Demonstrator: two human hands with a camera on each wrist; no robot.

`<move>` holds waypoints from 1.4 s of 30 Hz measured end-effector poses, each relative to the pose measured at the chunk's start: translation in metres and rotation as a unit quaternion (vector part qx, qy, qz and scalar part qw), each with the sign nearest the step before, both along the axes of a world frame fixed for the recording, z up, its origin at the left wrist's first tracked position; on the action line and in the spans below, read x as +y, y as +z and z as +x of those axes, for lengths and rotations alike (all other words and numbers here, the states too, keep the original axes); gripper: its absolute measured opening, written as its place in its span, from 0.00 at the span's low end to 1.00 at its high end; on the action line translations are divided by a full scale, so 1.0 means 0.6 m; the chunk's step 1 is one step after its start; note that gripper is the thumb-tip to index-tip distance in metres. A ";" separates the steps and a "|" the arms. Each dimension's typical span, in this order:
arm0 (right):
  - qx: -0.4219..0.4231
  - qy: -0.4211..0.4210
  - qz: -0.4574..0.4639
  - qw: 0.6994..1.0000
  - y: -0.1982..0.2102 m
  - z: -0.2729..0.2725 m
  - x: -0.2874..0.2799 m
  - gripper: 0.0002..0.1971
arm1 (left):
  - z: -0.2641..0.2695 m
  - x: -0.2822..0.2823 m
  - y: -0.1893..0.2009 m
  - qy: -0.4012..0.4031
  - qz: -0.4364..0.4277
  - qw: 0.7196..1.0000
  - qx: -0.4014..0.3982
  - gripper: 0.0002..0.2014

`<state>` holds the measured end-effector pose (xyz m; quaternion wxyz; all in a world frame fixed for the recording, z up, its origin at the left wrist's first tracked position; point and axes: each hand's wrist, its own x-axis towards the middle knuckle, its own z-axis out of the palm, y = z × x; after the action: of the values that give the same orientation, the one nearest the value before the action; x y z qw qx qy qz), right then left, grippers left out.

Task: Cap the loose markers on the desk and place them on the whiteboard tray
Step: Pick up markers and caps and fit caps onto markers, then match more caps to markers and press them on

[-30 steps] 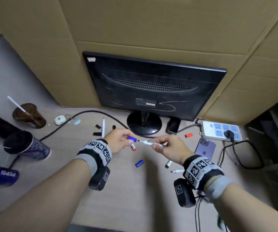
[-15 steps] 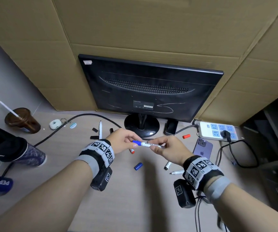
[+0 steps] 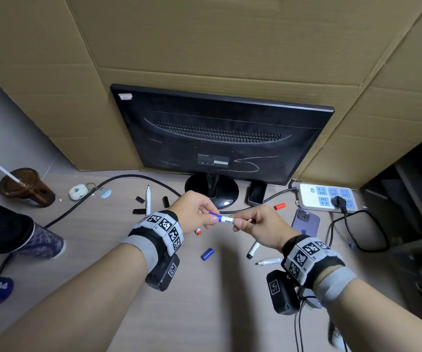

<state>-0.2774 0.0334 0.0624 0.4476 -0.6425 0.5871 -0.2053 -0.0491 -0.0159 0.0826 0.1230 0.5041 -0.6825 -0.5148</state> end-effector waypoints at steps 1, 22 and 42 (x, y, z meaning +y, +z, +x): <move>-0.008 -0.005 0.002 1.000 -0.005 -0.001 0.004 0.12 | -0.002 0.000 -0.002 -0.003 0.001 1.000 -0.002 0.03; 0.151 -0.131 0.155 0.968 -0.106 0.047 0.012 0.06 | 0.048 0.035 -0.145 0.146 0.040 0.986 -0.062 0.02; 0.224 -0.312 0.129 0.914 -0.187 0.046 0.001 0.13 | 0.071 0.029 -0.230 0.095 0.098 0.981 -0.136 0.08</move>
<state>-0.2498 0.0340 -0.0495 0.2971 -0.3927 0.8637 -0.1078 -0.0068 0.0016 -0.0552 0.0276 0.6411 -0.5884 -0.4920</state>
